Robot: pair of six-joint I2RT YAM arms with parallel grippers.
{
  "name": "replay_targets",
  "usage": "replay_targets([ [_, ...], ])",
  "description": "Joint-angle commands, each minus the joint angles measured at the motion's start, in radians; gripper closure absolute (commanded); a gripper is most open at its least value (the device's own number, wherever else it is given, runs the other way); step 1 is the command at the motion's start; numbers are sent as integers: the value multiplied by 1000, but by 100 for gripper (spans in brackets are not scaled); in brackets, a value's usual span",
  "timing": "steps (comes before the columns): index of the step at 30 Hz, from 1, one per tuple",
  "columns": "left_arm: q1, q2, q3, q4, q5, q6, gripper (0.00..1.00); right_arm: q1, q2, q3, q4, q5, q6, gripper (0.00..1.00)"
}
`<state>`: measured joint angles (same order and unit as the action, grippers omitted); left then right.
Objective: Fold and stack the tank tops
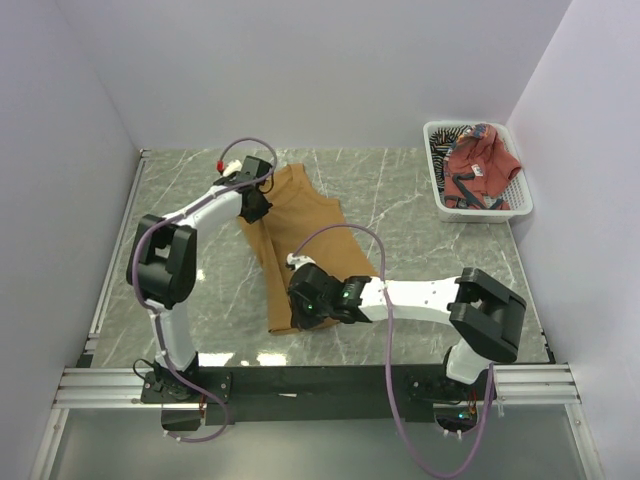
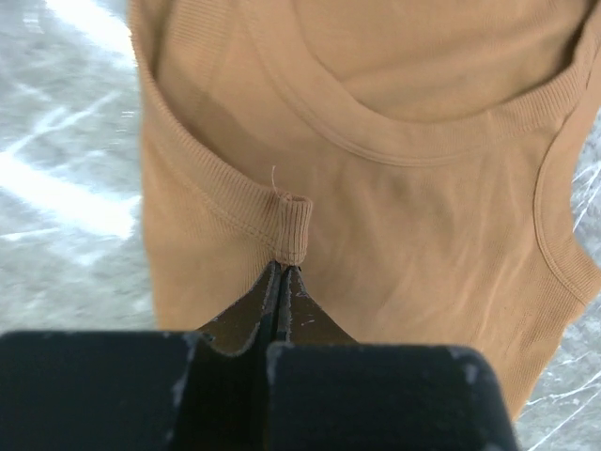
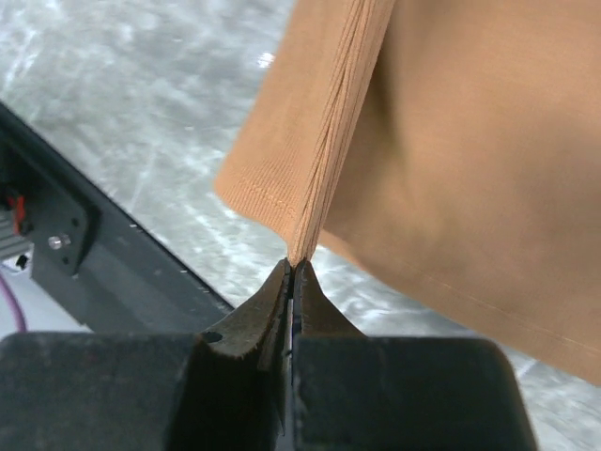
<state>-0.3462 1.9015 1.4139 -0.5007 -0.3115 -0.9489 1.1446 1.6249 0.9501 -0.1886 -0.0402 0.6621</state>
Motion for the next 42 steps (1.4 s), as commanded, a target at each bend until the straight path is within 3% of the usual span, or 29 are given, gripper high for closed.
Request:
replay_targets([
  [1,-23,47,89,-19,-20,30,99,-14,-65,-45,32,17,22,100],
  [33,-70,179,148,5,28,85,98,-83,-97,-228,75,103,28,100],
  [42,-80,205,148,5,38,111,85,-82,-97,-240,58,135,30,100],
])
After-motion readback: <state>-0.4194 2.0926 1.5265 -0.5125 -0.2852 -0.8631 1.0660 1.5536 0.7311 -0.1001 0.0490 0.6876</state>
